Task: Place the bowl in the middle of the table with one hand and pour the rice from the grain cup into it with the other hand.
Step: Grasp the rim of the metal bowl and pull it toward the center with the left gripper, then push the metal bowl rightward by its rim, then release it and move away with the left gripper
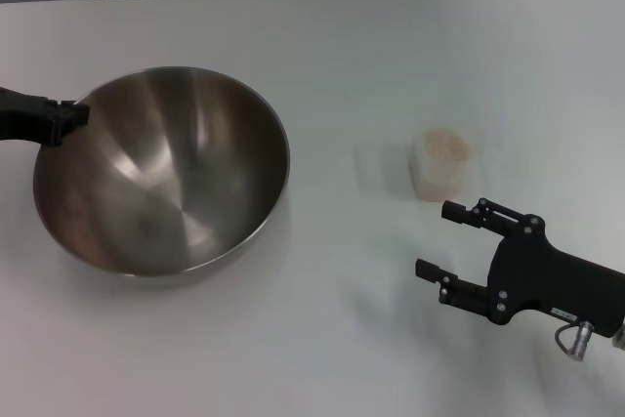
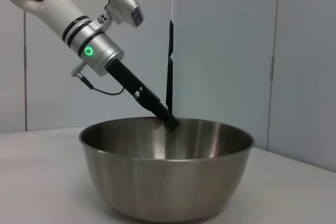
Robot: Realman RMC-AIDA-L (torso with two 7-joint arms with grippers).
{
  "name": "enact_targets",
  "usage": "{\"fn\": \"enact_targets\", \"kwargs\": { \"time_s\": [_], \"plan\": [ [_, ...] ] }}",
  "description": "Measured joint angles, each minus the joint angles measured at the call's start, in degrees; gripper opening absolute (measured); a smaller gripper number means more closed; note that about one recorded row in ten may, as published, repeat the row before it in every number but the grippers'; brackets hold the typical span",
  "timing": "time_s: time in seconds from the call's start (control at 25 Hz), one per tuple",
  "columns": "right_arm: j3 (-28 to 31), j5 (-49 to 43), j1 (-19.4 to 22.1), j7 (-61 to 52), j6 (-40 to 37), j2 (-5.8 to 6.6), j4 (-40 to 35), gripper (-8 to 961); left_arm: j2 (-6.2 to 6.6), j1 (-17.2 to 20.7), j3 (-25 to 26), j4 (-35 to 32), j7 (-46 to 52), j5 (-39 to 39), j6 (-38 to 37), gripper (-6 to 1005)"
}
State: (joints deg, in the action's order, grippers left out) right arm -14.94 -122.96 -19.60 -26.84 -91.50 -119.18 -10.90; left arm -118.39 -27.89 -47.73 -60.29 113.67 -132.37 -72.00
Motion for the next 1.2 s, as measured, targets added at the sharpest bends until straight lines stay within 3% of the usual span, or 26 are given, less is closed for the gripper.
{"fn": "enact_targets", "kwargs": {
  "time_s": [0.36, 0.88, 1.2],
  "plan": [
    [0.00, 0.11, 0.00, 0.04, 0.00, -0.05, 0.00, 724, 0.07, -0.83, 0.13, -0.86, 0.16, 0.35, -0.61, 42],
    [0.00, 0.32, 0.49, 0.08, 0.01, -0.09, 0.00, 724, -0.22, -7.35, -0.12, -4.10, 3.02, 1.33, -6.22, 43],
    [0.00, 0.65, 0.67, 0.19, 0.45, -0.09, 0.00, 723, -0.45, -11.48, -4.53, -3.32, 4.60, 1.41, -6.09, 42]
  ]
}}
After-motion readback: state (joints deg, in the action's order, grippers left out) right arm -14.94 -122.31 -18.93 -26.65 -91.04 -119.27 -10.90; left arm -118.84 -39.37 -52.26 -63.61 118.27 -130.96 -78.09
